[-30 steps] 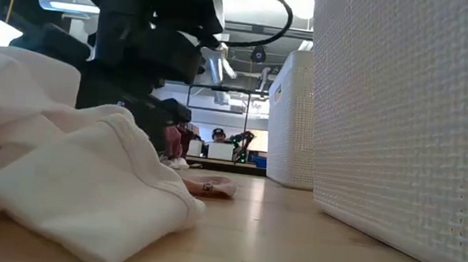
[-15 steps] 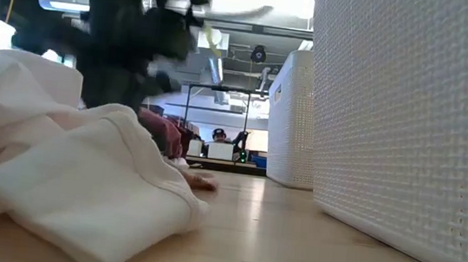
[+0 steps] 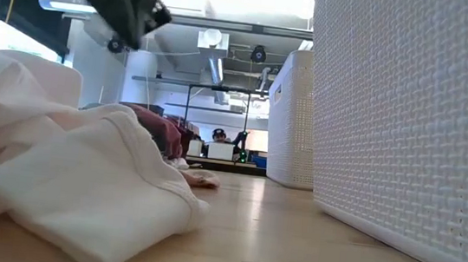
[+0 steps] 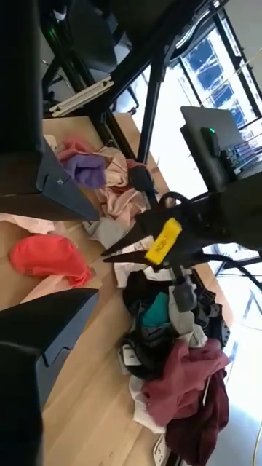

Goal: Sort clothes
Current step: Put the orange sock into the bottom bin

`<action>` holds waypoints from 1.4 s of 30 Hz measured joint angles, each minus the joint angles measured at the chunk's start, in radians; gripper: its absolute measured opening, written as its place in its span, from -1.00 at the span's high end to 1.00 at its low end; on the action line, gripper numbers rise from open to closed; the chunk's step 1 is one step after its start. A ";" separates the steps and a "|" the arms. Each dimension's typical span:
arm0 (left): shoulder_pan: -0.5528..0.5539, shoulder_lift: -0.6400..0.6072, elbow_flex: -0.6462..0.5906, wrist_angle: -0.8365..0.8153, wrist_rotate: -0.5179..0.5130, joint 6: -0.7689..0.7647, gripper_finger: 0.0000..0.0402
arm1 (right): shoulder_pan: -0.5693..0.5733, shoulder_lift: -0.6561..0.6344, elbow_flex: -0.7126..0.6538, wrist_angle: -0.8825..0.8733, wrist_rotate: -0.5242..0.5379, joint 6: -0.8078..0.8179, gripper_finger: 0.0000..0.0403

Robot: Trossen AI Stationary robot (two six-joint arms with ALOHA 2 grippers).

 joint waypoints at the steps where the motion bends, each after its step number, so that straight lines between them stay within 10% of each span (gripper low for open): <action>1: 0.000 0.001 -0.021 0.001 0.013 0.023 0.84 | -0.003 0.000 0.000 0.000 -0.001 -0.002 0.26; 13: 0.016 0.075 -0.392 0.379 0.102 -0.459 0.11 | -0.012 0.000 0.000 0.000 -0.001 -0.003 0.26; 24: 0.007 0.136 -0.429 0.578 0.044 -0.532 0.94 | -0.012 0.000 0.000 -0.004 0.022 -0.006 0.26; 42: 0.006 -0.200 -0.206 0.358 -0.018 -0.432 1.00 | -0.032 0.039 0.000 -0.013 -0.093 -0.136 0.26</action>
